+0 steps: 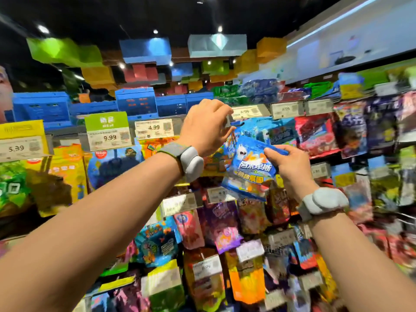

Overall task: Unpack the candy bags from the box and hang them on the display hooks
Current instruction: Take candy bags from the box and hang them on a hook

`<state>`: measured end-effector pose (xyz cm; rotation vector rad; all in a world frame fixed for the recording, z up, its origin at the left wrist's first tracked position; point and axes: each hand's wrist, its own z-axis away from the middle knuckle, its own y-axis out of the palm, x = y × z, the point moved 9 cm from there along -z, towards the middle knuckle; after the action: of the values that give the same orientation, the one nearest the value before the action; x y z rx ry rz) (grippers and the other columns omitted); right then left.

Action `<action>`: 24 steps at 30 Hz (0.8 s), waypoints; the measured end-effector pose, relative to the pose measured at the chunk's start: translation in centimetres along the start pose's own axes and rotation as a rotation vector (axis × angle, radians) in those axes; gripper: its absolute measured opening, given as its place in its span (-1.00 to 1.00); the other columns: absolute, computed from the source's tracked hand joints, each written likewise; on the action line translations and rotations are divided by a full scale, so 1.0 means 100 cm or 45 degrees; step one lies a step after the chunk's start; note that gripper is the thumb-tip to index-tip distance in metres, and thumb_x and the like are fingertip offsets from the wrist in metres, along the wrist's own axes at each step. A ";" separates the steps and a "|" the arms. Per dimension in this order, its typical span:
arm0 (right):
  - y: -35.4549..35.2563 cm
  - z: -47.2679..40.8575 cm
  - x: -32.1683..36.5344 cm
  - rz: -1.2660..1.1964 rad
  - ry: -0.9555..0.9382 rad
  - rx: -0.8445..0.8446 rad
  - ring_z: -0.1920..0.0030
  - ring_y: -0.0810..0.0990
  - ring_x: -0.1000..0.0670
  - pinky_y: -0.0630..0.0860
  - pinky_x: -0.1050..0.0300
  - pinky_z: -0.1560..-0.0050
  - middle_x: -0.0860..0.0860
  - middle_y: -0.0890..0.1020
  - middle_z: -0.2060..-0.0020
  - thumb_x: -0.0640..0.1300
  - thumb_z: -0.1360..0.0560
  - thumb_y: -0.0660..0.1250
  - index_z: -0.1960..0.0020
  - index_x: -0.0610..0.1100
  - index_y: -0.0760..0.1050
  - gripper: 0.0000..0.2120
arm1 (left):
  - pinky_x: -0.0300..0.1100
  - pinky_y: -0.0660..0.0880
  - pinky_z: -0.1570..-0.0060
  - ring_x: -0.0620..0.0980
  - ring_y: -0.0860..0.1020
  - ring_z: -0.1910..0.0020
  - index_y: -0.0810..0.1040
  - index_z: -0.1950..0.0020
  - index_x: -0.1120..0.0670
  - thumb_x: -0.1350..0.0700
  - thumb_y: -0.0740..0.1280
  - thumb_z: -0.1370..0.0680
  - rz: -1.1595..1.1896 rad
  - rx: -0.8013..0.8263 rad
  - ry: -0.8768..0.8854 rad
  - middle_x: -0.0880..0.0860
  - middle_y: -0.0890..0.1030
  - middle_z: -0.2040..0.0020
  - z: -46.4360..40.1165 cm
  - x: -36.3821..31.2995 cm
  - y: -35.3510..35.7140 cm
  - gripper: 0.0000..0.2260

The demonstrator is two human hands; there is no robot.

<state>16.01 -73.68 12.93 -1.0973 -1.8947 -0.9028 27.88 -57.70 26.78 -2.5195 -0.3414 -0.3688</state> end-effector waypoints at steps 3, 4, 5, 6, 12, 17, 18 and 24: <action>-0.023 -0.016 0.000 0.016 -0.004 -0.025 0.17 0.64 -0.14 0.58 -0.12 0.07 -0.17 0.66 0.20 -0.21 -0.50 0.44 0.09 -0.20 0.60 -0.95 | 0.03 0.40 -0.04 0.18 0.49 -0.14 0.53 -0.24 0.06 -0.09 0.39 -0.51 -0.015 0.051 -0.003 0.06 0.57 -0.16 -0.020 -0.007 0.015 -0.63; -0.030 -0.019 0.001 0.029 -0.010 -0.033 0.15 0.63 -0.15 0.58 -0.16 0.05 -0.19 0.65 0.17 -0.21 -0.51 0.42 0.11 -0.19 0.60 -0.95 | 0.02 0.39 -0.06 0.17 0.48 -0.16 0.51 -0.27 0.04 -0.12 0.37 -0.53 -0.018 0.072 -0.010 0.06 0.56 -0.19 -0.024 -0.008 0.018 -0.61; -0.038 -0.023 0.002 0.024 0.002 -0.044 0.14 0.63 -0.16 0.58 -0.18 0.02 -0.21 0.65 0.15 -0.22 -0.53 0.40 0.10 -0.19 0.59 -0.95 | 0.02 0.39 -0.09 0.15 0.46 -0.19 0.49 -0.30 0.03 -0.15 0.34 -0.54 -0.009 0.088 -0.034 0.05 0.55 -0.21 -0.029 -0.008 0.022 -0.59; -0.042 -0.024 0.002 0.009 0.026 -0.051 0.13 0.64 -0.18 0.59 -0.20 0.01 -0.23 0.64 0.12 -0.23 -0.56 0.37 0.07 -0.22 0.59 -0.94 | 0.02 0.39 -0.11 0.14 0.45 -0.22 0.47 -0.33 0.02 -0.17 0.32 -0.54 0.017 0.100 -0.074 0.04 0.53 -0.23 -0.031 -0.005 0.023 -0.57; -0.065 -0.041 0.003 0.004 0.041 -0.096 0.17 0.66 -0.16 0.62 -0.14 0.05 -0.19 0.66 0.12 -0.22 -0.60 0.32 0.04 -0.17 0.56 -0.94 | 0.01 0.48 -0.05 0.09 0.46 -0.22 0.39 -0.37 -0.06 -0.26 0.32 -0.51 0.037 0.245 -0.164 0.00 0.49 -0.23 -0.047 -0.005 0.046 -0.50; -0.057 -0.046 0.005 0.054 0.003 -0.068 0.20 0.64 -0.11 0.60 -0.13 0.05 -0.12 0.64 0.18 -0.22 -0.59 0.33 0.09 -0.12 0.55 -0.91 | -0.02 0.46 0.04 0.13 0.50 -0.12 0.50 -0.28 -0.03 -0.11 0.37 -0.54 0.017 0.216 -0.137 0.03 0.53 -0.13 -0.050 -0.006 0.050 -0.65; -0.054 -0.047 0.005 0.068 -0.008 -0.059 0.20 0.63 -0.11 0.59 -0.15 0.03 -0.11 0.64 0.20 -0.22 -0.58 0.33 0.11 -0.10 0.55 -0.90 | -0.03 0.45 0.07 0.15 0.51 -0.10 0.53 -0.23 0.00 -0.08 0.36 -0.55 0.023 0.192 -0.131 0.04 0.55 -0.10 -0.052 -0.006 0.048 -0.70; -0.029 -0.054 0.018 0.092 -0.152 -0.035 0.17 0.52 -0.04 0.50 0.00 0.06 -0.04 0.58 0.24 -0.19 -0.58 0.34 0.02 -0.19 0.56 -0.94 | -0.06 0.52 0.17 0.10 0.59 0.18 0.67 0.06 0.12 -0.17 0.26 -0.59 0.227 0.212 -0.143 0.10 0.68 0.17 -0.062 0.002 0.042 -0.61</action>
<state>14.16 -78.72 16.46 -1.2533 -1.9305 -0.8412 28.26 -64.56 29.79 -2.3886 -0.1795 -0.1241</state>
